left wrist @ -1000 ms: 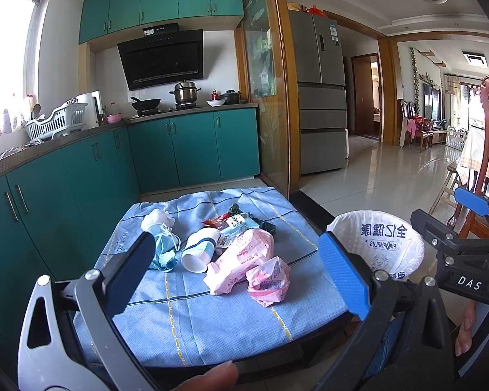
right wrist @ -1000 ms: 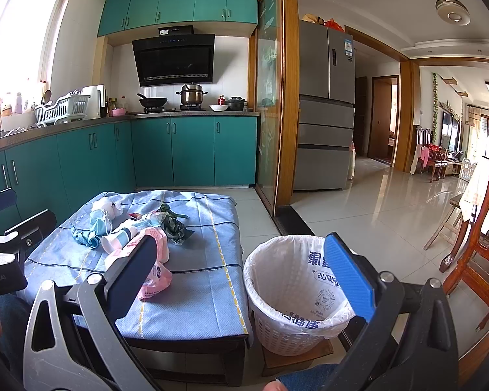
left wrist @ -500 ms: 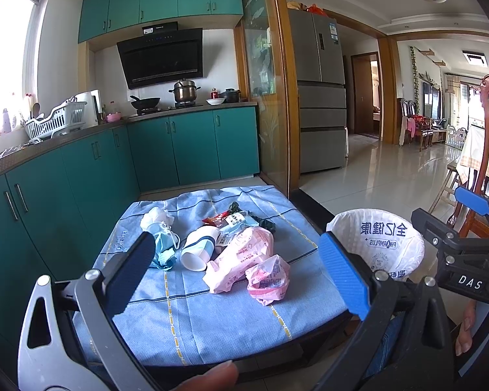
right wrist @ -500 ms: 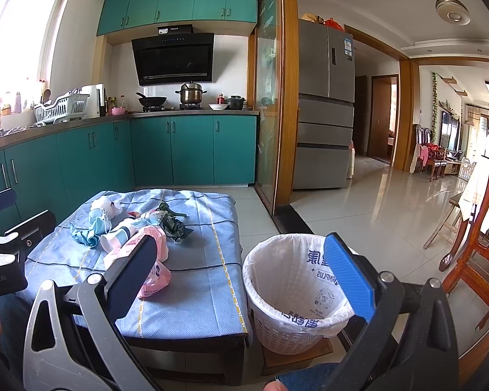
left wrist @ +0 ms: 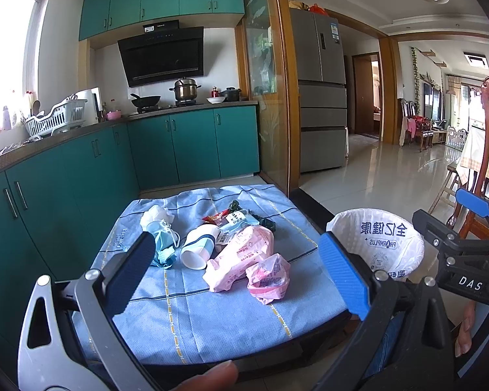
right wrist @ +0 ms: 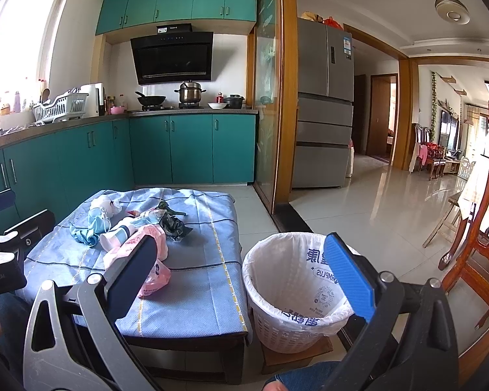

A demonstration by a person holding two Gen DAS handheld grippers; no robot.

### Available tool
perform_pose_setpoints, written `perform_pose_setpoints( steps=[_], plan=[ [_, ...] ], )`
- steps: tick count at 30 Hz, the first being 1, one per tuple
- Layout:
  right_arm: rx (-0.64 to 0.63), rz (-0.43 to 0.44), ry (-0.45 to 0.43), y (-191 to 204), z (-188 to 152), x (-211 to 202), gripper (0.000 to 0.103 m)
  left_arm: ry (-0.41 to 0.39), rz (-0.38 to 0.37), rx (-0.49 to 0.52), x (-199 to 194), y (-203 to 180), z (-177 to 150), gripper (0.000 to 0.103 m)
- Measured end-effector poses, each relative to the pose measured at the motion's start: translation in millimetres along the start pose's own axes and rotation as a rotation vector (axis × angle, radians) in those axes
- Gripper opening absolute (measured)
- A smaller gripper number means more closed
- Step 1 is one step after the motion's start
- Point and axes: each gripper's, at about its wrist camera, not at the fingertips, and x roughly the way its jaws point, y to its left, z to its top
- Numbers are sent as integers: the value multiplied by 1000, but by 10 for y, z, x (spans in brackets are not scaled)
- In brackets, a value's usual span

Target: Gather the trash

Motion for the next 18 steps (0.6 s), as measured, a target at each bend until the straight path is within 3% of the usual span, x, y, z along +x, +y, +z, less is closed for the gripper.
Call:
perform_pose_setpoints(
  steps=[18],
  plan=[
    [-2,-8,12,25,7,33,100,20,-3,1,70,1,-17,100]
  ],
)
